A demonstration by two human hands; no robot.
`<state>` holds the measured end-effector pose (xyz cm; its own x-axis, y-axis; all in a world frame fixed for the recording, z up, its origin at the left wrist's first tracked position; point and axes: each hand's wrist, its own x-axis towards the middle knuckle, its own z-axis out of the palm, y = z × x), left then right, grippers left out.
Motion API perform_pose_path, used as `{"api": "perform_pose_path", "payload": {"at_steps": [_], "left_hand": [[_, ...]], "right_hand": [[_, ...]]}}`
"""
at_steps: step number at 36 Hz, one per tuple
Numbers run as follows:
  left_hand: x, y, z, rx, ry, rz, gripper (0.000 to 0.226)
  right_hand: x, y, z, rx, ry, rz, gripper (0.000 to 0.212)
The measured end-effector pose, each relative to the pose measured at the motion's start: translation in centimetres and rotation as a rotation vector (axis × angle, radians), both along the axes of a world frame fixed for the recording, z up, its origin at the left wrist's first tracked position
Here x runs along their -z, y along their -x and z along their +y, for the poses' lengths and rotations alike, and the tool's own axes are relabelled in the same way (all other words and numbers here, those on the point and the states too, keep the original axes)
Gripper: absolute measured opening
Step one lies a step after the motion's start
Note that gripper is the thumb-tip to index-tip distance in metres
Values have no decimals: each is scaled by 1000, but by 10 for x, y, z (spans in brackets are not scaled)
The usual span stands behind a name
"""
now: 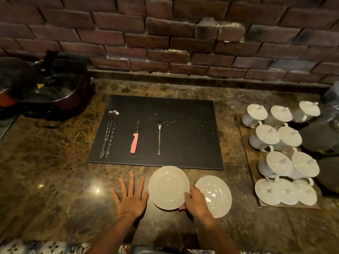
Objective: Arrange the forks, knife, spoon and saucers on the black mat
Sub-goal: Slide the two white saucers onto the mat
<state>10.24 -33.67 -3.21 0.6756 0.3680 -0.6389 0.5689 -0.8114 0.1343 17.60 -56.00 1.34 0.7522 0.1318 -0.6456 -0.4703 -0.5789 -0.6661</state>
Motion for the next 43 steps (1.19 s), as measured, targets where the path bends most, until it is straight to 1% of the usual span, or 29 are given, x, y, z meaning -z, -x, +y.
{"api": "perform_pose_path", "payload": {"at_steps": [2, 5, 8, 13, 17, 18, 20, 22, 24, 25, 27, 29, 31, 34, 39, 41, 43], "left_hand": [[-1, -6, -7, -6, 8, 10, 61], [-6, -13, -16, -14, 23, 19, 62], [-10, -23, -23, -31, 29, 34, 64], [-8, -33, -32, -48, 38, 35, 61], [6, -35, -33, -70, 17, 17, 56], [7, -36, -34, -78, 1, -5, 57], [6, -40, -34, -108, -59, -74, 68], [13, -42, -33, -108, -100, -211, 64], [22, -42, -35, -88, -154, -248, 60], [20, -44, -34, -95, -128, -206, 60], [20, -45, -33, -109, -73, -48, 62], [28, -44, -32, -80, -81, 52, 67], [32, -41, -33, -61, -80, 56, 70], [24, -45, -36, -70, -65, 78, 71], [15, -48, -32, -74, -18, 92, 55], [11, -49, -32, -78, -2, 90, 55], [6, -50, -33, -83, 13, 91, 54]], "right_hand": [[-8, -11, -6, 44, -36, -18, 33], [-22, -34, -18, 60, -59, -67, 28], [-28, -67, -26, 83, -68, -78, 23], [-21, -129, -29, 191, -115, -88, 20], [-7, -178, -23, 225, -164, -65, 19], [-4, -189, -21, 238, -165, -67, 20], [3, -208, -17, 269, -178, -67, 19], [8, -224, -12, 273, -178, -66, 18], [13, -239, -8, 262, -173, -63, 18], [16, -245, -7, 256, -175, -62, 20], [21, -256, -4, 239, -176, -66, 24], [27, -264, -1, 235, -179, -65, 28], [31, -269, 1, 248, -189, -59, 32], [37, -272, 4, 290, -200, -55, 30], [38, -262, -5, 379, -264, -13, 22], [32, -256, -13, 364, -296, -10, 19], [24, -248, -23, 331, -295, -2, 11]]}}
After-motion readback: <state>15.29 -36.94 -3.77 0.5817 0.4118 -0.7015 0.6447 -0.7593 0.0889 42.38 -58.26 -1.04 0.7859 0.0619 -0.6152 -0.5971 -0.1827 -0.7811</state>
